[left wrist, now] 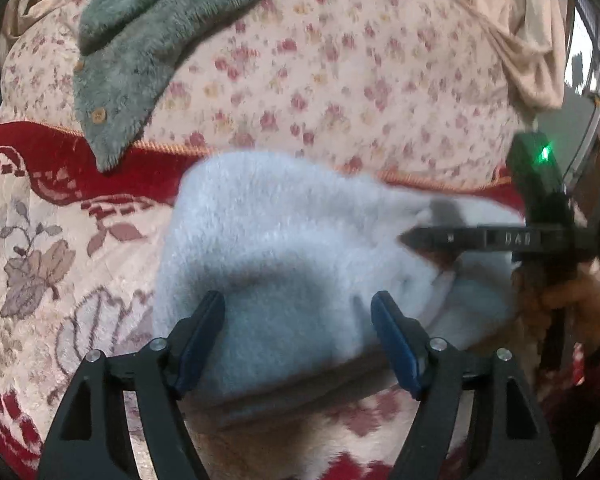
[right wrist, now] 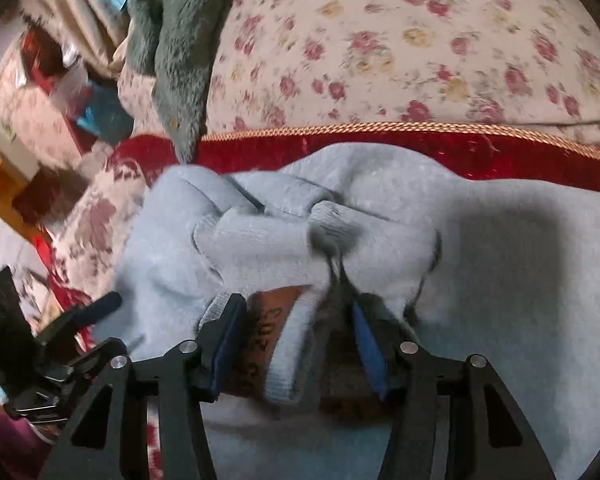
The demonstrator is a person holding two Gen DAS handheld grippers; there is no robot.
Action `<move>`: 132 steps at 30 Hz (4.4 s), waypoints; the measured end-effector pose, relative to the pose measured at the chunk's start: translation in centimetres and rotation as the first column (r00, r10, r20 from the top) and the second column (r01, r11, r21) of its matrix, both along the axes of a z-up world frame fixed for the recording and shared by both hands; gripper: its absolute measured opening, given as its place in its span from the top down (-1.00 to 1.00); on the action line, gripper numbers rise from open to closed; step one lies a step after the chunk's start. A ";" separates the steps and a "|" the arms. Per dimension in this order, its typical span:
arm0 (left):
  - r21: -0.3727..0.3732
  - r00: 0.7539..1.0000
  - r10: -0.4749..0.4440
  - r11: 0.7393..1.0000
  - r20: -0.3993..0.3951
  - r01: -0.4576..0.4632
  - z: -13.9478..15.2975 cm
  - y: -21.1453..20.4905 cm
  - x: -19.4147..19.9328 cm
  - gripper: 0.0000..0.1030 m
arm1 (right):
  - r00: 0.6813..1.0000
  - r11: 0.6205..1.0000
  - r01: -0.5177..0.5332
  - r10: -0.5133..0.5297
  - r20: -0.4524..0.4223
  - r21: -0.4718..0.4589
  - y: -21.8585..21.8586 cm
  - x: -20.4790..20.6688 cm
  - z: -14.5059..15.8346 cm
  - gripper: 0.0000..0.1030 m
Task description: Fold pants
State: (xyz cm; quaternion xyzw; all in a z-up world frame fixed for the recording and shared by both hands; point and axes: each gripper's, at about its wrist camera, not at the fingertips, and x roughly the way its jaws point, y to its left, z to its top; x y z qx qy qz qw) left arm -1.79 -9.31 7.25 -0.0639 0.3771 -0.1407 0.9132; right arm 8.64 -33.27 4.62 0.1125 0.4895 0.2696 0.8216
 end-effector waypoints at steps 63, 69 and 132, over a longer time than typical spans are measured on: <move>0.104 0.961 -0.277 0.955 -0.020 0.277 2.5 -22.5 4.7 -0.82 | 0.812 0.794 0.583 -0.575 -0.100 0.169 -20.9 -16.6 1.2 -0.86; 0.077 0.921 -0.388 0.918 -0.046 0.390 2.7 -25.4 7.9 -0.84 | 0.790 0.760 0.613 -0.596 -0.146 0.216 -22.3 -15.0 -0.4 -0.87; -0.246 0.782 -0.622 0.763 -0.029 0.598 10.8 -17.5 17.3 0.57 | 0.874 0.968 0.235 -0.252 0.415 0.092 -6.1 -11.4 12.4 0.55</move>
